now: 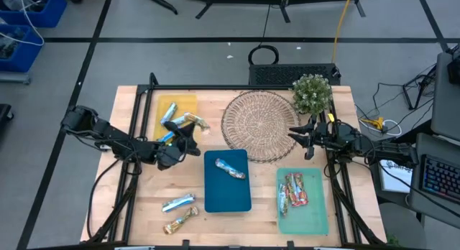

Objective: Pick and place Granola Bars by type
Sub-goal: Put the yellow granola bar into the blue bin

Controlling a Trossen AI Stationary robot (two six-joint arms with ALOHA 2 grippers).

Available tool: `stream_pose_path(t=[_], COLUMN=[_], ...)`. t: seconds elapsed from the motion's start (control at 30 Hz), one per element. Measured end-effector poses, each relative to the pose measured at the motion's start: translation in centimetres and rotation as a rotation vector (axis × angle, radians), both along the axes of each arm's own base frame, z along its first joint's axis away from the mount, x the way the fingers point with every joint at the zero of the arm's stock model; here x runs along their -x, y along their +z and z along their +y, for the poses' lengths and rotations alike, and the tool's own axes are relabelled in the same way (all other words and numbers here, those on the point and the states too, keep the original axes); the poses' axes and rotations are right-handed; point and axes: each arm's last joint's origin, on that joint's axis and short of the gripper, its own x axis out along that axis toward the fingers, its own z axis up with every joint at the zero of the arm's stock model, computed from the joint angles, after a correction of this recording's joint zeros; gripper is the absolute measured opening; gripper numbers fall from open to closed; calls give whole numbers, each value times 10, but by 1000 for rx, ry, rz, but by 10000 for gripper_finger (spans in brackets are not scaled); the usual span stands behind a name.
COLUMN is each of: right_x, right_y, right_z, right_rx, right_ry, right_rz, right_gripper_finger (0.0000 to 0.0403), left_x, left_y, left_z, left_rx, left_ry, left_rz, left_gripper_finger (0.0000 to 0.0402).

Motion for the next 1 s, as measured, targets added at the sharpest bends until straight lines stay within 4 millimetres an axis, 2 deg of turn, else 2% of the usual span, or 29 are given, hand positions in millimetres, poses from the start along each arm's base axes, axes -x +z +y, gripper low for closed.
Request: stream_pose_path(t=[0.17, 0.33, 0.53, 0.7, 0.83, 0.9, 1.0], right_x=[0, 0, 0, 0, 0, 0, 0], right_y=[0, 0, 0, 0, 0, 0, 0], right_z=[0, 0, 0, 0, 0, 0, 0], right_rx=[0, 0, 0, 0, 0, 0, 0], right_ry=[0, 0, 0, 0, 0, 0, 0], right_rz=[0, 0, 0, 0, 0, 0, 0], right_gripper_finger=[100, 100, 100, 100, 100, 100, 100], left_x=[3, 1, -13, -18, -22, -26, -33], left_y=[1, 0, -3, -1, 8, 13, 19], left_z=[2, 2, 3, 5, 1, -1, -5], left_rx=[-58, -9, 335, 604, 823, 944, 1082], left_ry=[110, 50, -414, -603, -820, -861, -815], left_rz=[34, -12, -149, -285, -390, -411, -378], left_gripper_finger=[0, 0, 0, 0, 0, 0, 0])
